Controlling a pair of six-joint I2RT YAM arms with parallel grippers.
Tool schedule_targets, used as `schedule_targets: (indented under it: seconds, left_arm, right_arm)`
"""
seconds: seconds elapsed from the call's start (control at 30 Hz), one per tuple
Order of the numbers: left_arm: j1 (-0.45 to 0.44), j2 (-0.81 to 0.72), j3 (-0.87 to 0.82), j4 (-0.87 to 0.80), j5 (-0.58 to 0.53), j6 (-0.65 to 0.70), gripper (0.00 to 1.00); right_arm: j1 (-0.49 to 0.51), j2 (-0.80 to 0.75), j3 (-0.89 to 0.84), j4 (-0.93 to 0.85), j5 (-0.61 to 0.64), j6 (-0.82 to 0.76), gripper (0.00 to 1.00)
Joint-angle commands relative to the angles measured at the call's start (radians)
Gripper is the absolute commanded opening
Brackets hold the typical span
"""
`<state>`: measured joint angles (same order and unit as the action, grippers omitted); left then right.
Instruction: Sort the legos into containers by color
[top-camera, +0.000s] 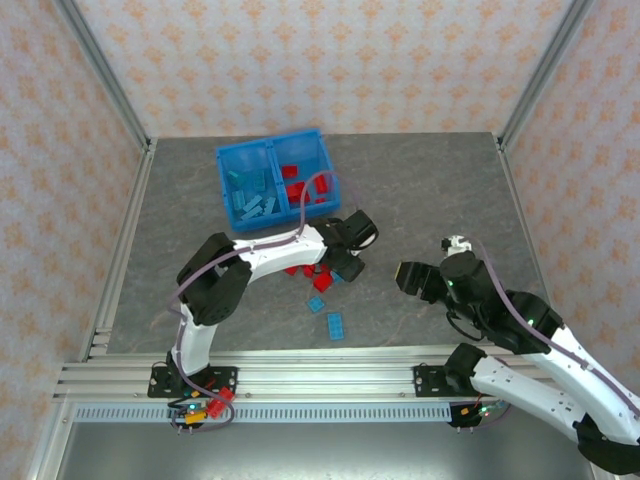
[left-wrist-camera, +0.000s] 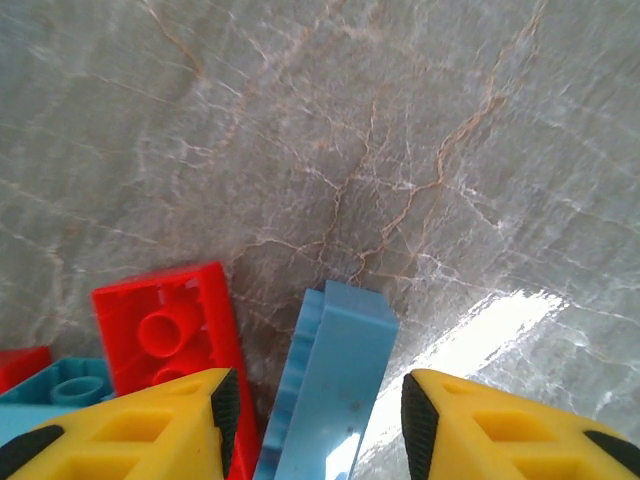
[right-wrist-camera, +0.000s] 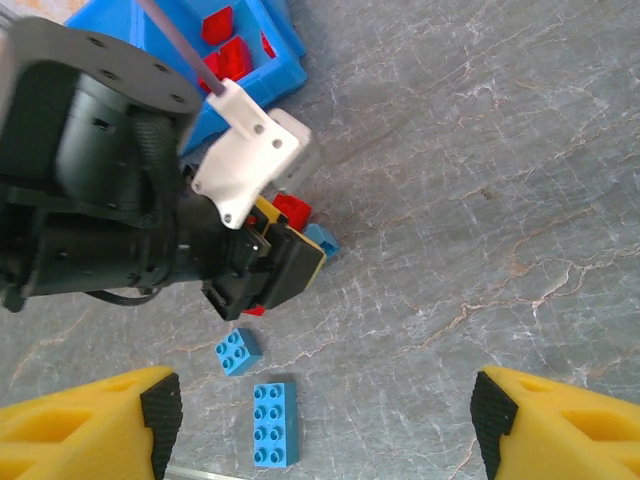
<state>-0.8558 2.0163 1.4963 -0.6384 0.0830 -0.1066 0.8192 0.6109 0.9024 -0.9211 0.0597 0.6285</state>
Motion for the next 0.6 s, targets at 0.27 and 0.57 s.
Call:
schedule_targets:
  seconds: [0.27,0.57]
  left_arm:
    - [-0.002,0.070,-0.028,0.009,0.031,0.023,0.42]
    - [0.016,-0.071,-0.018,0.036,0.021,0.003,0.19]
  right_arm:
    - [0.001,-0.002,-0.020,-0.005,0.001,0.009,0.78]
    - [0.001,0.000,-0.007,-0.007,0.008,0.011,0.78]
